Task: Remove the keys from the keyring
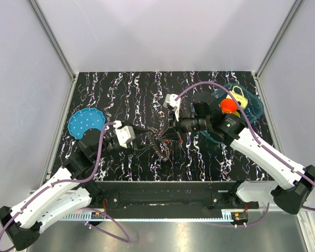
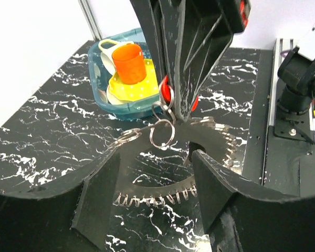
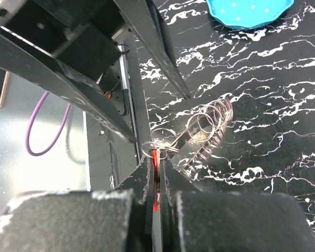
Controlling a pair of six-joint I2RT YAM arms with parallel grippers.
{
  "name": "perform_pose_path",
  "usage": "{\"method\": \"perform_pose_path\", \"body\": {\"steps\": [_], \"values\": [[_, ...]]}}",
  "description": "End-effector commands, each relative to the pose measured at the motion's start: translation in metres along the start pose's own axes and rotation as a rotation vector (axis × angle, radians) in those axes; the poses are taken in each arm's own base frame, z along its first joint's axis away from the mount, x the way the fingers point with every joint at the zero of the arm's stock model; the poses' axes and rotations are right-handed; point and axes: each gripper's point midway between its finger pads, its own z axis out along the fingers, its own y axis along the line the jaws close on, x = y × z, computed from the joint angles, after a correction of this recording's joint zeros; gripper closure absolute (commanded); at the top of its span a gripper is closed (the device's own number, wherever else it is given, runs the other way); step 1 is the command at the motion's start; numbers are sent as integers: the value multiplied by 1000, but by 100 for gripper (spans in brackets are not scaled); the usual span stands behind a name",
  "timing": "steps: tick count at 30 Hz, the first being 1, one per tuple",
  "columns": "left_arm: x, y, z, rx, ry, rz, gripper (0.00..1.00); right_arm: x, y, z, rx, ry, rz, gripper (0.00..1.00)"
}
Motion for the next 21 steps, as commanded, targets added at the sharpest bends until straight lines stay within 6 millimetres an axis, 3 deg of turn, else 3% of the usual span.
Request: {"method": "perform_pose_path", "body": {"steps": [1, 4, 9, 21], "values": [[-10, 8, 7, -15, -36, 70, 37, -36, 14, -7, -55, -89, -55, 100], [-12, 17, 6, -65, -41, 81, 39, -37, 16, -8, -64, -96, -53, 100], [-26, 15, 4, -63, -115, 108, 41, -36, 17, -6, -76, -94, -44, 100], [-15, 4, 10, -5, -79, 104, 46, -39, 19, -6, -79, -105, -42, 100]]}}
